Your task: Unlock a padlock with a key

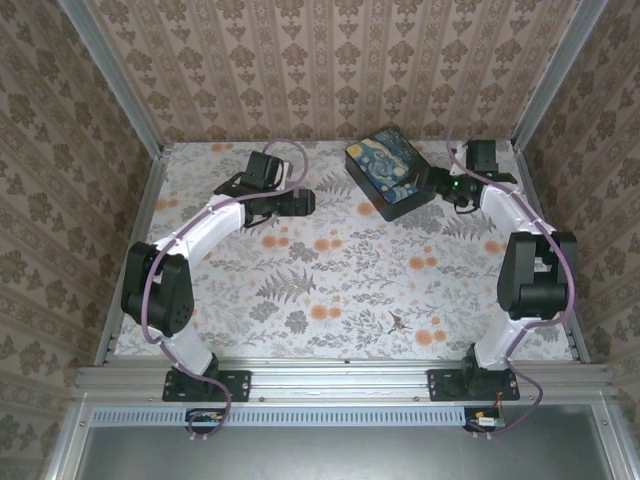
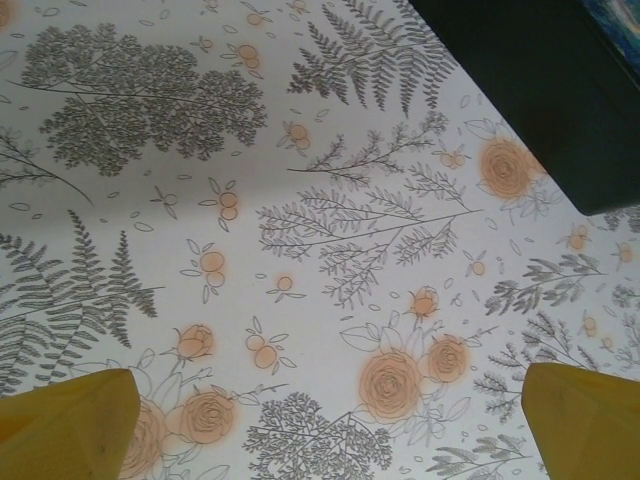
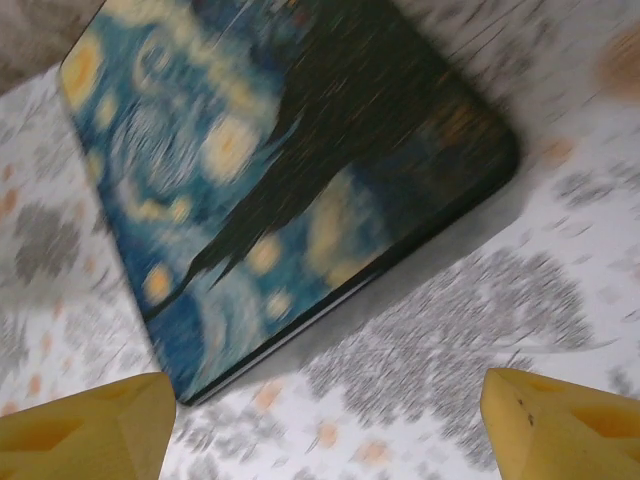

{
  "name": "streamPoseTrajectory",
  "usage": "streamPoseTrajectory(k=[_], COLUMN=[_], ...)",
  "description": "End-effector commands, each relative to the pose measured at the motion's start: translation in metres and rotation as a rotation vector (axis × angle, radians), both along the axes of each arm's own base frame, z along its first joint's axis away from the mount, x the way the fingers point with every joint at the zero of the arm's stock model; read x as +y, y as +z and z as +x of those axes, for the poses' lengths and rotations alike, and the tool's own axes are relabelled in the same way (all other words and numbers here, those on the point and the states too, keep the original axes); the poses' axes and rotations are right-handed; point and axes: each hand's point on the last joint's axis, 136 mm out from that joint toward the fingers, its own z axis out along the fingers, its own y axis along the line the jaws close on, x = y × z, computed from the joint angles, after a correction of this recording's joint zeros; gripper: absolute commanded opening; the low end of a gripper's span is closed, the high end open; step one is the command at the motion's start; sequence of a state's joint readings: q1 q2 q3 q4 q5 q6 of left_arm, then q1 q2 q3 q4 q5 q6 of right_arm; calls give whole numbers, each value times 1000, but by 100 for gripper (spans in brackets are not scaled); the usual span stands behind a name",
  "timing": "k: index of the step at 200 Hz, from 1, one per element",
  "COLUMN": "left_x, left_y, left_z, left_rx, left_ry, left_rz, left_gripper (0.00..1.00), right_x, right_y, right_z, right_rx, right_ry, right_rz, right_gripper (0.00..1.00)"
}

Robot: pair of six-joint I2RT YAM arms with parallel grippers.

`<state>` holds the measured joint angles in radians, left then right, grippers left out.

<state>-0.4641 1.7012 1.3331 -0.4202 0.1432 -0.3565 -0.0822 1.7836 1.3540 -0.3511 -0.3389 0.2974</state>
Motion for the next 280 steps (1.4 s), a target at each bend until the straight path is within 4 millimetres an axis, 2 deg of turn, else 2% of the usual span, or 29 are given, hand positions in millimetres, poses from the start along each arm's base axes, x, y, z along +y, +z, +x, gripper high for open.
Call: streamPoseTrajectory(k=[1,28,43,65,83,113,144,168,169,178,190,203,218,230,256,280], left_x=[-9,-11,-9,-4,-1,1,6,13,19,28,27,25,18,13,2,-16], left_y=[5,9,13,19,22,24,25,21,21,20,17,14,10,3,-11,-19], left_z=[-10,-23,-27,-30,-32,-27,-14,1,5,17,28,41,57,71,99,113], left_rx=[29,22,20,3,-4,-14,-21,-36,-37,-44,-44,-55,-75,-74,-76,-74], left_ry=[-22,-43,-44,-42,-45,-35,-7,26,41,67,57,43,22,14,-8,-59], left_rz=[-38,-17,-12,4,18,21,21,50,51,58,53,61,62,60,28,-39], left_gripper=[100,100,100,100,100,100,100,100,100,100,100,100,100,100,100,100], right_x=[-14,-20,-22,-14,6,56,120,167,169,178,173,154,127,115,117,121], right_y=[-3,-12,-24,-37,-36,-20,-9,-4,-3,-2,0,2,5,4,-5,-13], right_z=[39,75,89,98,93,58,-12,-65,-67,-79,-83,-75,-56,-39,-3,32], right_rx=[-59,-84,-76,-68,-90,-114,-69,-49,-51,-51,-41,-40,-56,-66,-83,-118], right_ry=[-13,12,26,78,163,318,473,554,557,564,520,432,315,244,202,164], right_rz=[-81,-118,-126,-102,-54,30,49,105,108,124,120,82,29,22,42,73], right_gripper=[83,86,86,83,78,72,71,74,74,76,77,79,80,80,81,82])
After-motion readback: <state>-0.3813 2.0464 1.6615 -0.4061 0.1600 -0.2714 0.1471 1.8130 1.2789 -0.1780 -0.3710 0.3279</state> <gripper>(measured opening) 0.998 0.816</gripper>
